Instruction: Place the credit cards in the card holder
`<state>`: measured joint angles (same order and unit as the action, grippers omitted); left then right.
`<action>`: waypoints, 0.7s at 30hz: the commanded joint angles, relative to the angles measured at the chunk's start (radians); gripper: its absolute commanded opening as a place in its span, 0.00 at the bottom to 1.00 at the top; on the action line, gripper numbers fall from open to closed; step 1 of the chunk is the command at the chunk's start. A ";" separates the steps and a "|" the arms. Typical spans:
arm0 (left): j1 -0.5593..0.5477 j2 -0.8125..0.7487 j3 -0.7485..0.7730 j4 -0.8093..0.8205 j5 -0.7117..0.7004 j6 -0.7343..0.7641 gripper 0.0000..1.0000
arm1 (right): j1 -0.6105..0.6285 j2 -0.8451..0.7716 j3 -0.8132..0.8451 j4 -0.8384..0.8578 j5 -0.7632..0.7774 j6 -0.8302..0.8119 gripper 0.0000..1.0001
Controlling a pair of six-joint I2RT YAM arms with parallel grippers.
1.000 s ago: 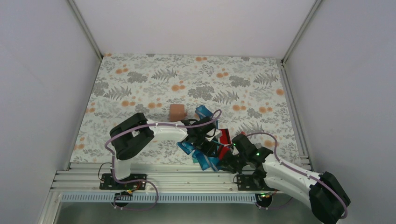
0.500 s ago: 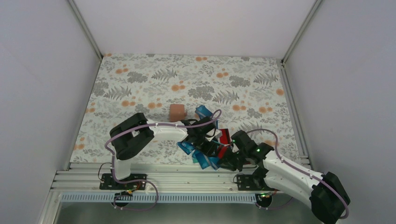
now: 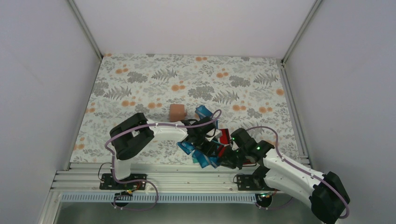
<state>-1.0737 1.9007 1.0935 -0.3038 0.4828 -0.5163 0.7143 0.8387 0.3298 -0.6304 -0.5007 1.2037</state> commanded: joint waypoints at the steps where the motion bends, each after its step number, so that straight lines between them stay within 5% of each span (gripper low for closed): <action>1: -0.012 0.029 -0.024 -0.052 -0.025 -0.001 0.40 | 0.010 0.009 0.026 0.003 0.018 0.006 0.15; 5: -0.001 -0.008 -0.019 -0.052 -0.029 -0.019 0.39 | 0.010 0.024 0.033 0.015 0.032 0.010 0.05; 21: 0.210 -0.156 0.171 -0.210 -0.095 -0.006 0.41 | -0.038 0.023 0.226 -0.083 0.240 0.000 0.04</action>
<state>-0.9165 1.7962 1.1896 -0.4473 0.4213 -0.5392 0.7048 0.8581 0.4843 -0.6678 -0.3653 1.2140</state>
